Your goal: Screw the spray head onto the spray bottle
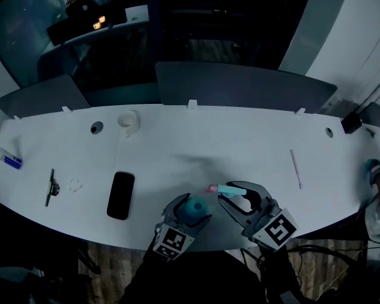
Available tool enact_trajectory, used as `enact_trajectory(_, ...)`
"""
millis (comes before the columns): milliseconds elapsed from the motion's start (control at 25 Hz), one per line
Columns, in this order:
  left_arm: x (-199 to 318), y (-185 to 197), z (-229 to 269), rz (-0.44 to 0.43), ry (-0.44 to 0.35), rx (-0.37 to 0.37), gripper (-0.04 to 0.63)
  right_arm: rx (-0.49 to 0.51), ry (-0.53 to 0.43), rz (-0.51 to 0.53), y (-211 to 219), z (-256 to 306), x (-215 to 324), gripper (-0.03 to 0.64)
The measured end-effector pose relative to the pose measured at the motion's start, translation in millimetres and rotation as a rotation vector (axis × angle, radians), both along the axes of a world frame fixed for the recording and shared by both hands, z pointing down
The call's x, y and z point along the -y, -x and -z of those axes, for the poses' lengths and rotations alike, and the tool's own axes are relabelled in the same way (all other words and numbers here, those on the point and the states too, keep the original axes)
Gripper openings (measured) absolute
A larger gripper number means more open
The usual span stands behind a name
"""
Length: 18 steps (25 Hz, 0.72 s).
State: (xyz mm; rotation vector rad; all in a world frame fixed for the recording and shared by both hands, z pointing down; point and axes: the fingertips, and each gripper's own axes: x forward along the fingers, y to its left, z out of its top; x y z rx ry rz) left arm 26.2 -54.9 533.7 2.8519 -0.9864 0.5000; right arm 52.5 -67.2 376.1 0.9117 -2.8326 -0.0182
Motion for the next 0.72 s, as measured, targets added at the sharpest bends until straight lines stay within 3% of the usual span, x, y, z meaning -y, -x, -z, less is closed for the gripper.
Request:
enact_trajectory(360,10.7,-6.3,-3.8,-0.012,0.001,0.015,0.394,0.055,-0.038,0.003,3.0,41.5,0.7,0.143)
enact_trajectory(720,17.6,-12.4,-4.5,-0.022,0.005,0.018,0.394,0.091,-0.097,0.127,26.4,88.9,-15.9,0.143)
